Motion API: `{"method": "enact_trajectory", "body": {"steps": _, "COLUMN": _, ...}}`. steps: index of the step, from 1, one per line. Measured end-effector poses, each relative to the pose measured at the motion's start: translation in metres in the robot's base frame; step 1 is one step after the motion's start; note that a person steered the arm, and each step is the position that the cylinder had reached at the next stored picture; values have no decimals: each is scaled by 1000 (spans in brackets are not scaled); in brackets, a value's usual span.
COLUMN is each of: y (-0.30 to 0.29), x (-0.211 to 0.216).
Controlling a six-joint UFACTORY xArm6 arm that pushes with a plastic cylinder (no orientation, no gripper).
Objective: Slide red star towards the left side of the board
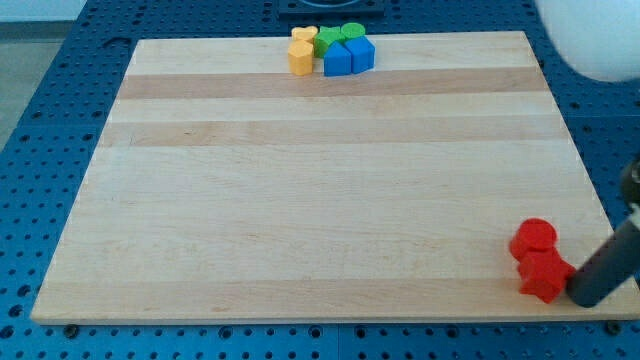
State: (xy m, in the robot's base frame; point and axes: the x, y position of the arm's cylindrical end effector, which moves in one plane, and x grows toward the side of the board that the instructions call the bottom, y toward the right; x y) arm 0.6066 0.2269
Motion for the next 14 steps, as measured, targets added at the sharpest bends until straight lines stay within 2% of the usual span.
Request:
{"method": "enact_trajectory", "body": {"steps": 2, "y": -60, "x": -7}}
{"method": "enact_trajectory", "body": {"steps": 4, "y": -25, "x": -12}}
{"method": "enact_trajectory", "body": {"steps": 7, "y": -97, "x": -26}}
{"method": "enact_trajectory", "body": {"steps": 9, "y": -93, "x": -36}}
{"method": "enact_trajectory", "body": {"steps": 12, "y": -104, "x": -79}}
{"method": "enact_trajectory", "body": {"steps": 14, "y": -177, "x": -53}}
